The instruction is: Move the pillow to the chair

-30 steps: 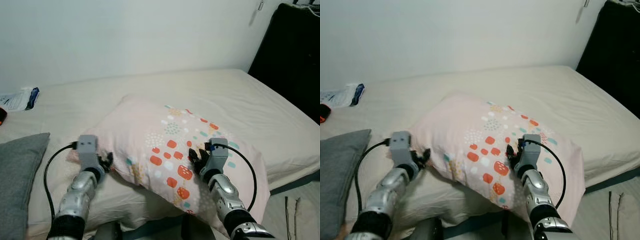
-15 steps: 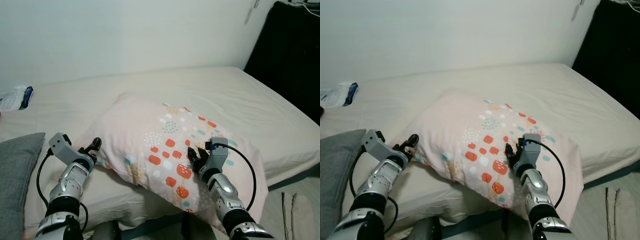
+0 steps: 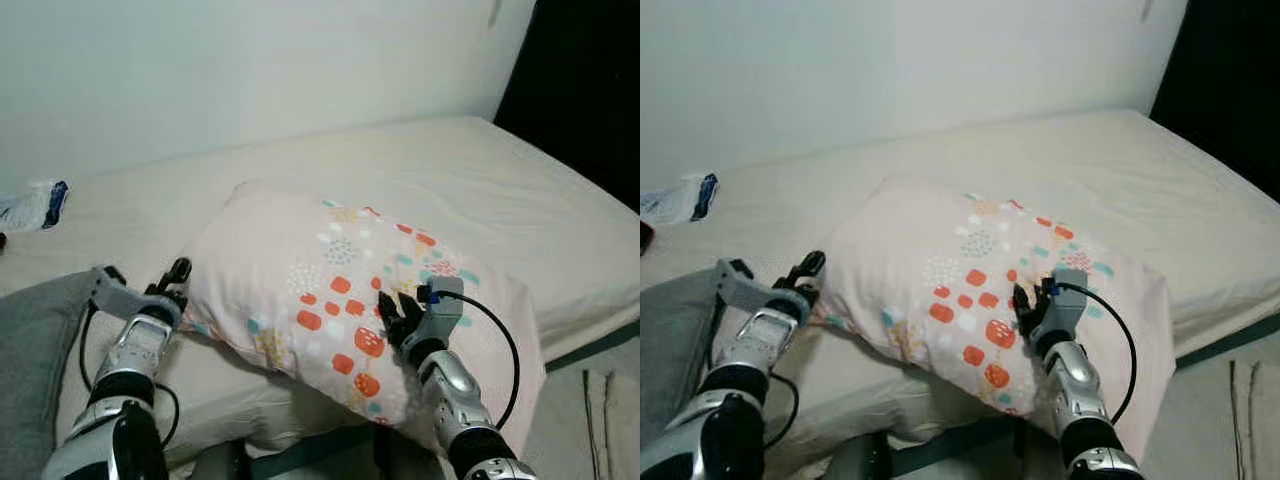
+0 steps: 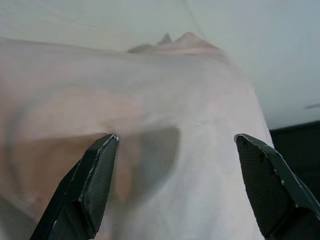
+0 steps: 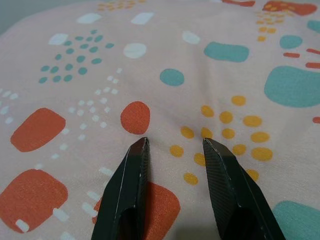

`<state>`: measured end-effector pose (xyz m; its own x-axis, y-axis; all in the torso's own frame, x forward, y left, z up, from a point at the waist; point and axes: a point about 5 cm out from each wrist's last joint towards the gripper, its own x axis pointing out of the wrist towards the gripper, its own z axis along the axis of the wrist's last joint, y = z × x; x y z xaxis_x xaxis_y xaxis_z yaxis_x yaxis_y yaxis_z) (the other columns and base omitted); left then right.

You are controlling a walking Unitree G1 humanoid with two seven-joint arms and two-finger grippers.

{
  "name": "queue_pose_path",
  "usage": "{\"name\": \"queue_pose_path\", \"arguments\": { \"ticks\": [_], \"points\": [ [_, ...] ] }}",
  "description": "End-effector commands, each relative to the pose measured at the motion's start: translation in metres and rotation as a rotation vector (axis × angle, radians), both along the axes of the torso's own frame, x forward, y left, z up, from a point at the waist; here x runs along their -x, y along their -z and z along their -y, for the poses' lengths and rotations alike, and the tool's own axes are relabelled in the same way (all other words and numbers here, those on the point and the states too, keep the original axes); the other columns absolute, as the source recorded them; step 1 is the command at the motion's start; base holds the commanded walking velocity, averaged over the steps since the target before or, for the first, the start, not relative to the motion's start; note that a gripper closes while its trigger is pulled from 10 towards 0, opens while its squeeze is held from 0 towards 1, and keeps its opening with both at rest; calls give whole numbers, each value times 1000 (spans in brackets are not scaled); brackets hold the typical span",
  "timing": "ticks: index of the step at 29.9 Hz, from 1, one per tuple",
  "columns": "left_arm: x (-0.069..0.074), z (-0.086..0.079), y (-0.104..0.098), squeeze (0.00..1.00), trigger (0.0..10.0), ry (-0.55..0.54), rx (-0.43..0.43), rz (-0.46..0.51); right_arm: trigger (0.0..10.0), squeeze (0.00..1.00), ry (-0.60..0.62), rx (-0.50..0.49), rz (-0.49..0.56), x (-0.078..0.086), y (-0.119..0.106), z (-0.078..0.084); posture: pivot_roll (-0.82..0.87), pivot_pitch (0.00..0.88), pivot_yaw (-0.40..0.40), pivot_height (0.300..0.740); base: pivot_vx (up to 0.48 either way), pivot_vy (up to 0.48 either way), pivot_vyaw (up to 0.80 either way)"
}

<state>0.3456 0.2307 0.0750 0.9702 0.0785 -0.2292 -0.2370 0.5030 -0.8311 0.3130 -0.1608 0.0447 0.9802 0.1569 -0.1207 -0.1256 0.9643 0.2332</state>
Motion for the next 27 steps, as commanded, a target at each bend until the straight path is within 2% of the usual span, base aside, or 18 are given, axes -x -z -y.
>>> {"name": "queue_pose_path", "arguments": {
  "ticks": [1,4,5,6,10,11,12,13,14,15,19,21,23,25,27],
  "points": [
    [-1,11,6,1000,10000,23,-4,-36,10000,0,7,-21,-58,7,11,-2,-42,119,35,581,0,0,0],
    [-2,18,9,1000,10000,37,-20,-67,10000,0,2,-24,-55,6,10,-3,-43,127,36,581,0,0,0],
    [-3,28,13,1000,10000,64,-45,-115,10000,0,-6,-25,-52,6,8,-5,-44,131,37,581,0,0,0],
    [-2,36,18,39,10000,91,-76,-154,10000,0,-14,-22,-44,5,6,-6,-52,134,39,581,0,0,0],
    [-2,40,20,0,10000,82,-92,-193,10000,0,2,52,17,4,-3,-2,-53,135,38,581,0,0,0],
    [-3,39,20,0,10000,64,-75,-192,10000,0,19,93,51,3,-8,1,-53,135,38,581,0,0,0],
    [-3,39,20,0,10000,64,-75,-192,10000,0,19,93,51,3,-8,1,-53,135,38,581,0,0,0],
    [-3,34,18,0,10000,40,-59,-186,10000,0,30,166,98,2,-15,5,-54,136,28,581,0,0,0],
    [-3,34,18,0,10000,40,-59,-186,10000,0,30,166,98,2,-15,5,-54,136,28,581,0,0,0],
    [-2,25,16,0,10000,46,-73,-189,10000,0,-47,181,107,4,-16,2,-50,129,9,581,0,0,0],
    [1,17,18,0,10000,73,-102,-208,10000,0,-115,185,84,9,-10,-2,-50,122,-5,581,0,0,0],
    [4,5,18,0,10000,55,-104,-221,10000,0,-1,216,68,15,-5,15,-46,108,-30,581,0,0,0],
    [4,2,18,0,10000,45,-95,-220,10000,0,26,221,66,16,-4,19,-46,108,-30,581,0,0,0],
    [7,-10,17,0,10000,1,-75,-222,10000,0,85,260,50,22,0,30,-47,95,-45,581,0,0,0],
    [8,-14,16,0,10000,-11,-76,-224,10000,0,102,278,45,24,1,33,-47,95,-45,581,0,0,0]
  ]
}}
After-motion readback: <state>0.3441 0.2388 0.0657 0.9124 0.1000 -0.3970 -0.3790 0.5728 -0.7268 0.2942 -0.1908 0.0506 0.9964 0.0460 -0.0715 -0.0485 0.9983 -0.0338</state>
